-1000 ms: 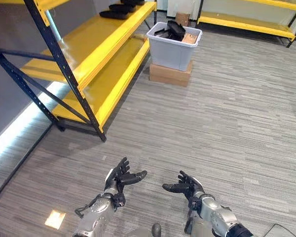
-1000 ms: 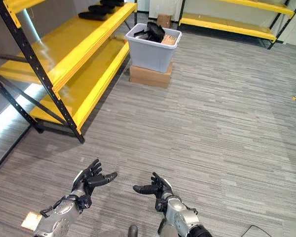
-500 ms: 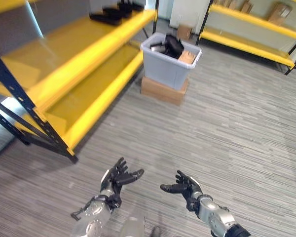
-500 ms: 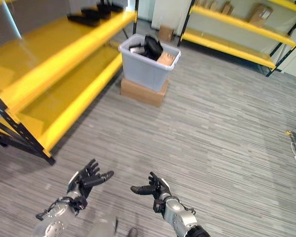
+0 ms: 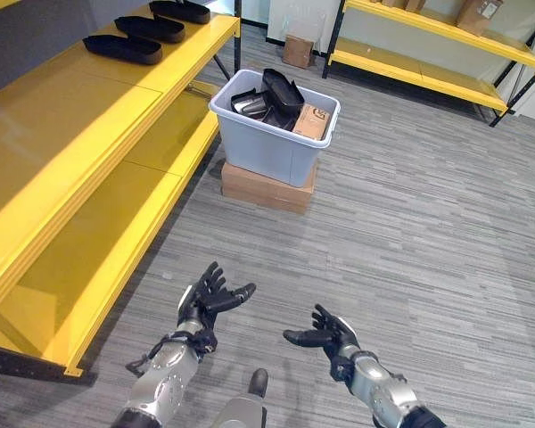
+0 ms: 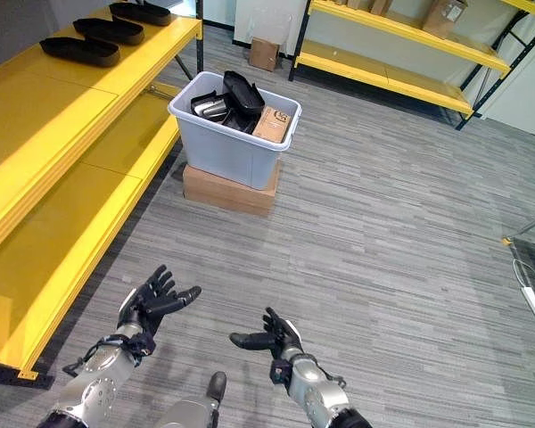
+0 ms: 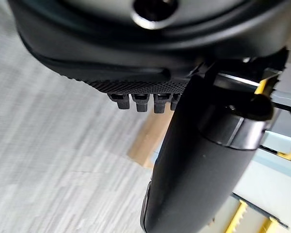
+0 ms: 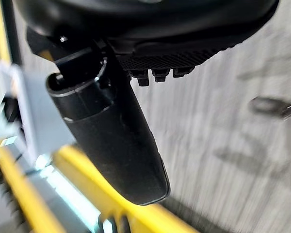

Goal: Move parts from the plastic box to the shelf.

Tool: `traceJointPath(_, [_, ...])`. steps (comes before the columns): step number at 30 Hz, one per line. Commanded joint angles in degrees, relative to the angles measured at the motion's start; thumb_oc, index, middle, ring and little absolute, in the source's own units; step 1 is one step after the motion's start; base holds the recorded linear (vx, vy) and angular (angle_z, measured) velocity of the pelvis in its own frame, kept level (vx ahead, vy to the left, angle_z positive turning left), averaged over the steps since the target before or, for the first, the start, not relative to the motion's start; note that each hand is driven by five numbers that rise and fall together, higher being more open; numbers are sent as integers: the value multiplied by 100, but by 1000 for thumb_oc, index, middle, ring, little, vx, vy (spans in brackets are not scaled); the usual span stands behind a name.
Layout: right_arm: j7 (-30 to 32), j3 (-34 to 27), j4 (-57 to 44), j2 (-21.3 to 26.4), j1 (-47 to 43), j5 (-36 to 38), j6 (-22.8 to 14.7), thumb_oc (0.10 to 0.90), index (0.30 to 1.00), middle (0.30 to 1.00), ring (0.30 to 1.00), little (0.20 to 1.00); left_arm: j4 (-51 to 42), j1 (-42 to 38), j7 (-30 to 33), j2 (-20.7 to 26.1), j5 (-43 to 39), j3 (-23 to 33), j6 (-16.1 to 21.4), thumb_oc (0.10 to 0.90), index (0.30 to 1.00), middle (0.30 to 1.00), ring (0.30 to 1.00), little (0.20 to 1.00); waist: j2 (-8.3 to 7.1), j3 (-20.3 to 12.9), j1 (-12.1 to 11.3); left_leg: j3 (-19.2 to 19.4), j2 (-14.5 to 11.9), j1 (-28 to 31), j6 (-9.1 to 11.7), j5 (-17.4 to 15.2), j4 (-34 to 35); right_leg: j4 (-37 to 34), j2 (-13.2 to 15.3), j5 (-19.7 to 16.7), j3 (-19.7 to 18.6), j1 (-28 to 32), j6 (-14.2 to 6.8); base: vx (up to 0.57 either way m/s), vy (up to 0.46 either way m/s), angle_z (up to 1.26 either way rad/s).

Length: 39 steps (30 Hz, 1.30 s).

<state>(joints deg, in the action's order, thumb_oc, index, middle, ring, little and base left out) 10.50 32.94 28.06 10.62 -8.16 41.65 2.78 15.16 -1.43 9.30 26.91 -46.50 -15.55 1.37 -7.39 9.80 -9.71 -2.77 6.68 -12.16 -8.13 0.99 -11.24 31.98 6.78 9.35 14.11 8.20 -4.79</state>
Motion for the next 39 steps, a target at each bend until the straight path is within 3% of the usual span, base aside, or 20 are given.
traceJointPath(1, [-131, -186, -379, 108, -221, -203, -299, 900, 1000, 1000, 1000, 1000, -943, 310, -144, 307, 233, -78, 332, 900, 1000, 1000, 1000, 1000, 149, -139, -150, -418, -421, 169, 296, -533, 18, 580, 364, -1558, -471, -1073, -410, 297, 416, 33])
traceJointPath(3, [-170, -179, -415, 127, -141, -231, -253, 900, 1000, 1000, 1000, 1000, -952, 358, -181, 295, 259, -77, 306, 900, 1000, 1000, 1000, 1000, 304, -110, -54, -489, -407, 388, 212, -609, 94, 1081, 320, -1583, -441, -1410, -401, 285, 330, 41])
traceJointPath(5, [-193, -188, -403, 152, -97, -239, -225, 900, 1000, 1000, 1000, 1000, -940, 345, -238, 302, 294, -110, 304, 900, 1000, 1000, 1000, 1000, 364, -24, 61, -611, -339, 630, 145, -682, 109, 1030, 114, -1279, -575, -1875, -306, 289, 210, 16])
traceJointPath(7, [-193, -185, -405, 176, -81, -166, -215, 900, 1000, 1000, 1000, 1000, -936, 326, -277, 289, 296, -120, 284, 900, 1000, 1000, 1000, 1000, 375, 19, 156, -680, -270, 805, 160, -754, 103, 362, 103, -1065, -424, -2106, -217, 311, 134, 27])
traceJointPath(10, [-159, -194, -386, 196, -130, -121, -232, 900, 1000, 1000, 1000, 1000, -838, 290, -315, 229, 235, -156, 285, 900, 1000, 1000, 1000, 1000, 323, 86, 237, -730, -194, 1057, 281, -1012, 53, -1426, 324, -927, -70, -2115, -176, 310, 14, 62])
traceJointPath(12, [-120, -205, -372, 200, -194, -162, -232, 900, 1000, 1000, 1000, 1000, -783, 288, -339, 173, 214, -132, 296, 900, 1000, 1000, 1000, 1000, 295, 111, 248, -759, -168, 1245, 369, -1152, 81, -2415, 404, -1121, 97, -2078, -274, 365, -28, 85])
traceJointPath(13, [-106, -202, -382, 177, -297, -203, -244, 900, 1000, 1000, 1000, 1000, -766, 274, -349, 144, 202, -112, 301, 900, 1000, 1000, 1000, 1000, 264, 127, 222, -748, -144, 1330, 443, -1320, 12, -3041, 544, -1420, 237, -2098, -410, 307, -25, 51])
traceJointPath(18, [-94, -192, -445, 201, -287, -269, -250, 900, 1000, 1000, 1000, 1000, -678, 186, -356, 119, 254, -126, 279, 900, 1000, 1000, 1000, 1000, 158, -25, 273, -800, -240, 1735, 577, -1684, 40, -3189, 492, -1601, 99, -1929, -446, 455, -50, 19])
traceJointPath(19, [-88, -186, -452, 202, -233, -269, -251, 900, 1000, 1000, 1000, 1000, -673, 160, -351, 63, 298, -197, 269, 900, 1000, 1000, 1000, 1000, 211, -167, 391, -859, -424, 1958, 674, -1718, -3, -2996, 391, -1541, 121, -1938, -388, 841, -85, 94])
traceJointPath(20, [-137, -165, -488, 231, -141, -293, -264, 900, 1000, 1000, 1000, 1000, -741, 264, -364, 39, 318, -157, 282, 900, 1000, 1000, 1000, 1000, 295, -318, 469, -901, -656, 2217, 780, -1630, -77, -2706, 245, -1334, 329, -1931, -280, 838, -110, 91])
traceJointPath(22, [-151, -129, -439, 244, -68, -277, -275, 900, 1000, 1000, 1000, 1000, -756, 384, -369, 44, 315, -131, 289, 900, 1000, 1000, 1000, 1000, 331, -386, 490, -914, -877, 2125, 967, -1307, -510, -2698, -17, -1134, 312, -1761, -117, 512, -123, 5])
traceJointPath(24, [-154, -84, -463, 289, -68, -241, -324, 900, 1000, 1000, 1000, 1000, -796, 430, -336, 44, 292, -94, 305, 900, 1000, 1000, 1000, 1000, 297, -333, 402, -861, -935, 1639, 1125, -807, -1774, -2757, -222, -957, 282, -1505, 52, 316, -108, -46])
traceJointPath(27, [-123, -32, -477, 404, -167, -216, -384, 900, 1000, 1000, 1000, 1000, -807, 415, -275, 19, 213, -73, 340, 900, 1000, 1000, 1000, 1000, 173, -105, 245, -851, -777, 822, 1094, -250, -3220, -2890, -322, -760, 192, -1202, 309, 193, -91, -50])
traceJointPath(29, [-58, -41, -491, 461, -196, -203, -421, 900, 1000, 1000, 1000, 1000, -852, 406, -227, 9, 168, -68, 348, 900, 1000, 1000, 1000, 1000, 95, 29, 148, -663, -827, 422, 939, -389, -3368, -2952, -371, -620, 151, -1046, 385, 175, -87, -43])
traceJointPath(32, [10, -107, -526, 544, -190, -181, -445, 900, 1000, 1000, 1000, 1000, -870, 425, -177, 0, 167, -62, 331, 900, 1000, 1000, 1000, 1000, 10, 148, 19, -386, -869, -127, 795, -841, -2625, -3013, -366, -489, 55, -860, 377, 161, -11, -40])
traceJointPath(33, [10, -107, -526, 544, -190, -181, -445, 900, 1000, 1000, 1000, 1000, -870, 426, -177, 0, 167, -61, 331, 900, 1000, 1000, 1000, 1000, 7, 146, 21, -386, -866, -128, 794, -838, -2621, -3012, -363, -489, 56, -862, 376, 237, 77, -40])
traceJointPath(34, [-2, -148, -531, 590, -163, -230, -451, 900, 1000, 1000, 1000, 1000, -848, 451, -170, 9, 205, -59, 334, 900, 1000, 1000, 1000, 1000, 14, 145, -31, -329, -1067, -287, 852, -727, -1288, -3031, -410, -363, 17, -733, 329, 227, 90, -40])
traceJointPath(35, [-21, -165, -538, 596, -139, -235, -448, 900, 1000, 1000, 1000, 1000, -838, 482, -183, -1, 210, -46, 336, 900, 1000, 1000, 1000, 1000, 16, 118, -26, -315, -1142, -174, 900, -542, -793, -3017, -422, -320, -1, -693, 336, 404, 192, -27])
traceJointPath(36, [-32, -185, -526, 590, -117, -269, -441, 900, 1000, 1000, 1000, 1000, -802, 464, -142, -12, 251, -39, 347, 900, 1000, 1000, 1000, 1000, 162, 44, -44, -492, -1440, -229, 1031, 126, 581, -3015, -564, -169, -17, -565, 343, 242, 126, -28])
traceJointPath(39, [-46, -191, -524, 588, -96, -320, -414, 900, 1000, 1000, 1000, 1000, -741, 408, -118, -40, 311, -42, 360, 900, 1000, 1000, 1000, 1000, 237, 70, -84, -678, -1425, -230, 1090, 379, 1359, -3019, -619, -26, -86, -350, 351, 217, 141, -42])
